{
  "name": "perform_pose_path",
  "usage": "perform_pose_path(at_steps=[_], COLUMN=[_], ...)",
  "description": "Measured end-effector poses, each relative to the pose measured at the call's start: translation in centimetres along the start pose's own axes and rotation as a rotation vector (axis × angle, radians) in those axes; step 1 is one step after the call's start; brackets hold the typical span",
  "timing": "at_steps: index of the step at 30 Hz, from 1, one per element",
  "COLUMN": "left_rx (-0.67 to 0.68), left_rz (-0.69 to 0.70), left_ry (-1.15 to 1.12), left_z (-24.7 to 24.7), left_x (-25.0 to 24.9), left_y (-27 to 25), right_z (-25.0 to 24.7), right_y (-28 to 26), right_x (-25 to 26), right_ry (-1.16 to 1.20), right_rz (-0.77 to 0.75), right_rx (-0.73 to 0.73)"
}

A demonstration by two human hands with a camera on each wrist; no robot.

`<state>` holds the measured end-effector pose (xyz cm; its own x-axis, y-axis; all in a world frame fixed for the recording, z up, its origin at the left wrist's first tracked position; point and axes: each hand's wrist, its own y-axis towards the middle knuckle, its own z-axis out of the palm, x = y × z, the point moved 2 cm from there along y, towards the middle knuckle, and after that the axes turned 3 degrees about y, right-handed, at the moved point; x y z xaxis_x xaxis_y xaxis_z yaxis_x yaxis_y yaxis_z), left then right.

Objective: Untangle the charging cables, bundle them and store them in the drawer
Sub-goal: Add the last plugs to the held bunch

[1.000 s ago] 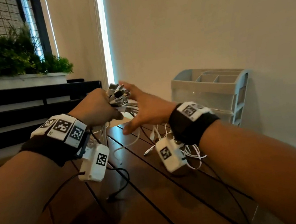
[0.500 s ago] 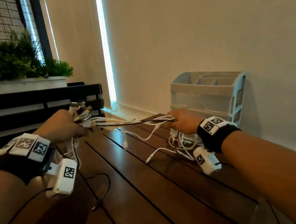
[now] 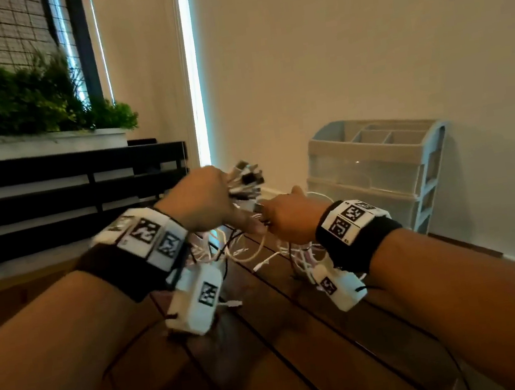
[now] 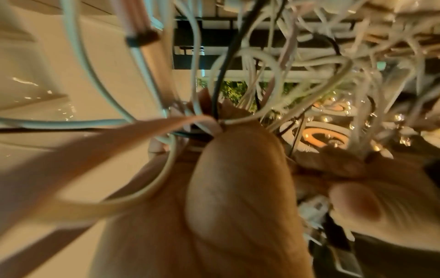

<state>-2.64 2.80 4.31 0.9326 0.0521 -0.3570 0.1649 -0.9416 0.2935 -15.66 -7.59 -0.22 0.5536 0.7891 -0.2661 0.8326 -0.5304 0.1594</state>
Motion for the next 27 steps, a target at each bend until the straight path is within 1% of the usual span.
perform_pose_path(at_steps=[2, 3, 4, 5, 7, 10, 12, 14, 17, 20, 24, 26, 27], left_rx=[0.046, 0.048, 0.051, 0.062, 0.071, 0.013, -0.016, 0.013, 0.094, 0.072, -0.036, -0.066, -0.077], left_rz=[0.039, 0.052, 0.046, 0.029, 0.0, -0.014, -0.051, -0.087, -0.059, -0.044, -0.113, -0.159, -0.18], left_ry=[-0.01, -0.027, -0.069, -0.111, -0.115, -0.113, -0.155, -0.227, -0.319, -0.325, -0.347, -0.344, -0.349], left_z=[2.1, 2.9, 3.6, 4.0, 4.5, 4.8, 4.7, 4.8, 5.4, 6.5, 5.0, 4.3, 4.1], left_x=[-0.3, -0.1, 0.3, 0.7, 0.8, 0.8, 1.0, 1.1, 1.0, 1.5, 0.9, 1.3, 1.6], left_y=[0.8, 1.1, 1.4, 1.8, 1.9, 2.2, 2.4, 2.5, 2.9, 3.7, 2.6, 2.7, 2.7], right_z=[-0.9, -1.3, -1.6, -1.5, -1.0, -1.0, -0.9, -0.8, -0.9, -1.3, -1.2, -0.7, -0.5], right_y=[-0.2, -0.4, -0.5, -0.6, -0.8, -1.3, -1.7, -1.7, -1.5, -1.3, -2.0, -2.9, -3.4], right_x=[1.2, 1.5, 1.7, 1.6, 1.1, -0.1, -1.0, -1.9, -2.3, -2.0, -2.2, -3.0, -3.6], right_ry=[-0.039, -0.034, -0.014, 0.037, 0.164, 0.308, 0.338, 0.35, 0.452, 0.512, 0.528, 0.504, 0.481], right_rz=[-0.19, -0.249, -0.252, -0.23, -0.155, -0.032, 0.028, 0.065, 0.112, 0.092, 0.047, 0.056, 0.062], right_rx=[-0.18, -0.232, -0.219, -0.179, -0.087, -0.054, -0.041, -0.077, -0.159, -0.208, -0.127, -0.069, -0.067])
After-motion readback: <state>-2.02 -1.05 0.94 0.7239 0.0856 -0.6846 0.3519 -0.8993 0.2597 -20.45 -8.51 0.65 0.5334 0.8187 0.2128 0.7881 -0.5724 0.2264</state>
